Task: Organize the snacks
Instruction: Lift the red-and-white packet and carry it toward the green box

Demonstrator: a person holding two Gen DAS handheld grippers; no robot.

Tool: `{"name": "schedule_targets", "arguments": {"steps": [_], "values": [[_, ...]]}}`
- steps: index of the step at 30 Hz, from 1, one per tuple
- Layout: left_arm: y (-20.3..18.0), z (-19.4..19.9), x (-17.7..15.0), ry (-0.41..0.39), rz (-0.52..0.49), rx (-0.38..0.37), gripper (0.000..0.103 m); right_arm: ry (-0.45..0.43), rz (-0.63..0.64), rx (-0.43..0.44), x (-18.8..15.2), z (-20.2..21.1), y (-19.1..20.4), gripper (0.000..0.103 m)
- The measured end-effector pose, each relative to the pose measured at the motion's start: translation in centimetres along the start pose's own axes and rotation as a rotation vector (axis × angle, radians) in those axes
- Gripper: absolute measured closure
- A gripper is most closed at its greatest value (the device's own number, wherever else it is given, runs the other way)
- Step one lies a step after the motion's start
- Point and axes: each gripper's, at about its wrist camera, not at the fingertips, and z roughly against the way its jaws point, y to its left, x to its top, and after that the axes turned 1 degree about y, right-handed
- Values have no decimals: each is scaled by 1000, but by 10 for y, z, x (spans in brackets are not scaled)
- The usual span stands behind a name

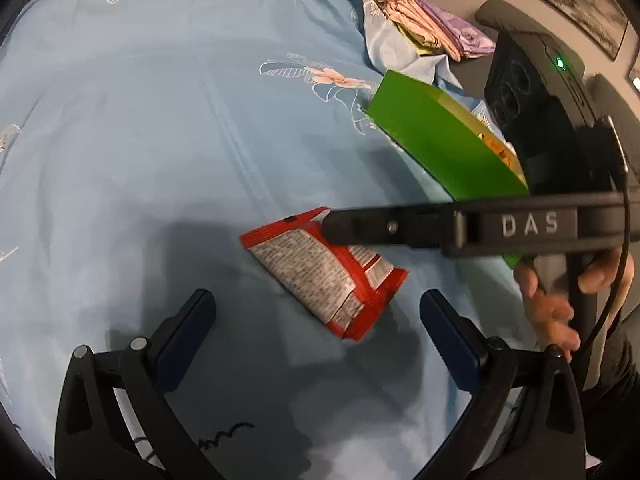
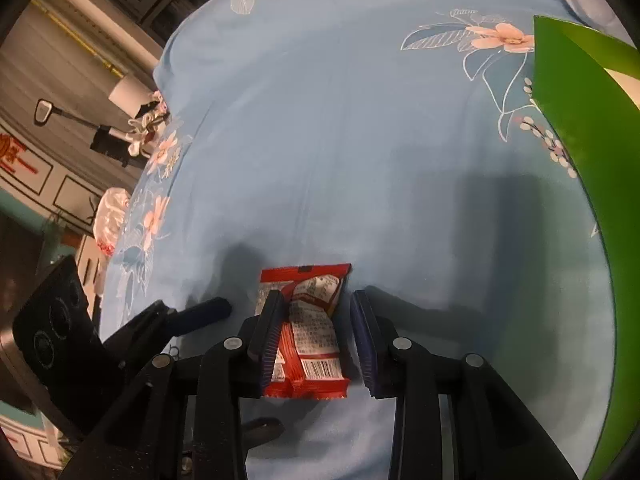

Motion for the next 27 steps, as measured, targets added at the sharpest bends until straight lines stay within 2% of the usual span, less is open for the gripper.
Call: {"name": "schedule_targets", "arguments": {"steps": [6, 9, 11, 12, 13, 14, 17, 21, 24, 27], "values": [[-6, -11, 6, 7, 4, -73, 4, 34, -15, 22, -1, 0, -8, 62], [-2, -12, 9, -5, 42, -96, 12, 40, -26, 34, -1, 0, -12, 62], [5, -11, 11, -12, 75, -102, 36, 38, -12, 33, -1, 0, -11, 62], [8, -10, 11, -9, 83, -95, 41, 33, -8, 28, -1, 0, -11, 62], [11, -8, 11, -6, 82, -82, 55, 32, -4, 27, -1, 0, -12, 62], [13, -7, 10, 2, 79, -73, 57, 31, -5, 28, 0, 0, -12, 62], [18, -4, 9, 6, 101, -105, 60, 35, 2, 33, 1, 1, -14, 62], [12, -4, 8, 22, 79, -85, 60, 29, 14, 15, 0, 0, -10, 64], [9, -3, 8, 20, 69, -70, 59, 6, 1, 4, -2, 2, -10, 68], [11, -3, 9, 23, 80, -90, 63, -35, 37, -17, -1, 13, -5, 72]]}}
